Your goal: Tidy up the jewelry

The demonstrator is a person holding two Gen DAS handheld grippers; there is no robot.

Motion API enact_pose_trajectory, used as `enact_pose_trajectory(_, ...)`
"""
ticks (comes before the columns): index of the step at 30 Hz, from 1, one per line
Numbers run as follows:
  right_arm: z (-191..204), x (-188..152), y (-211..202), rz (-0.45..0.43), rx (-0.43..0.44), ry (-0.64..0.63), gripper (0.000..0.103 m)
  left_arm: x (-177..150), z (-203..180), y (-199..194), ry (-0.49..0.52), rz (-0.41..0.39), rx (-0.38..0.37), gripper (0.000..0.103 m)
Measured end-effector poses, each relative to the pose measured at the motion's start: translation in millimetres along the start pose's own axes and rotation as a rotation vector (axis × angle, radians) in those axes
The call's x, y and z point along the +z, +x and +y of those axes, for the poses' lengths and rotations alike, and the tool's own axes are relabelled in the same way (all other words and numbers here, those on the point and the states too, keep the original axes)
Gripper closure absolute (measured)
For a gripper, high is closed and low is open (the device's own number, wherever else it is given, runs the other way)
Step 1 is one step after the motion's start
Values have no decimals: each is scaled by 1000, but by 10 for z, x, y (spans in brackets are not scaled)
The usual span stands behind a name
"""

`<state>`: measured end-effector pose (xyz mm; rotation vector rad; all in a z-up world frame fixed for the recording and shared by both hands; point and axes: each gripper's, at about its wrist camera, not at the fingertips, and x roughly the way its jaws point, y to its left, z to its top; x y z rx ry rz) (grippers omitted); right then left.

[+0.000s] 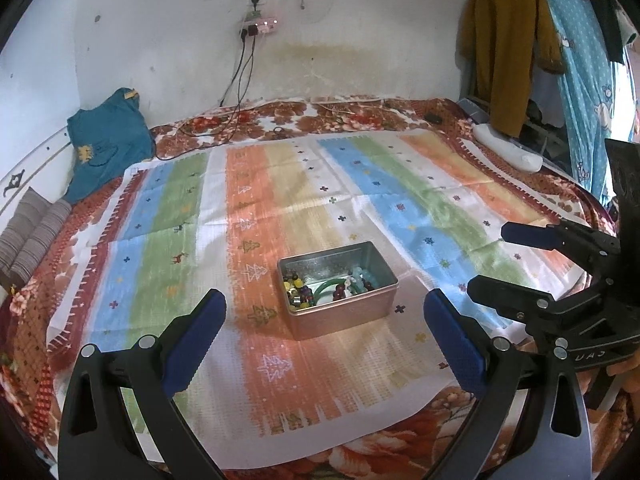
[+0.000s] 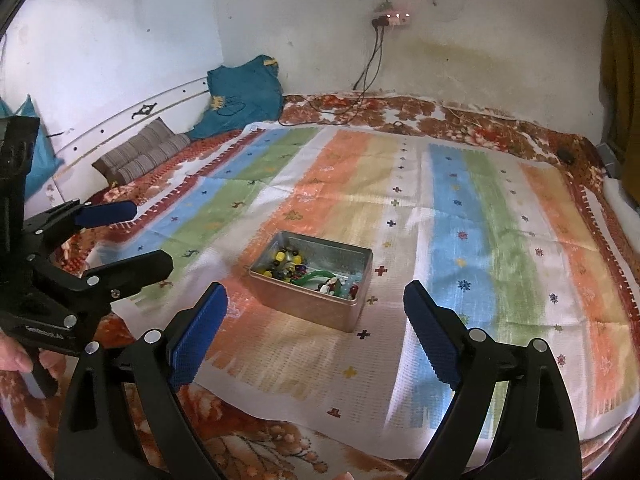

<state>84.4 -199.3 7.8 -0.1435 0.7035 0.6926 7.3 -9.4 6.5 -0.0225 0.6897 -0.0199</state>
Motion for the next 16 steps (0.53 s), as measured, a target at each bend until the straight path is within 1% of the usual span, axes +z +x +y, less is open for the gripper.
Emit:
enact_pose_trajectory(6, 38, -11, -9, -11, -6, -15, 13, -8, 24, -45, -12, -10, 10, 6)
enact_pose_trajectory(8, 48, -14, -18, -16, -11, -18, 9, -12, 24, -77, -10, -23, 23, 6)
enact_pose_trajectory(10, 60, -15, -32, -25, -17, -22, 9, -8, 28, -93, -15, -29, 36, 6)
enact_pose_trajectory(16, 77, -16, -54, -44, -24, -24, 8, 4, 44, -90, -25, -33, 34, 6)
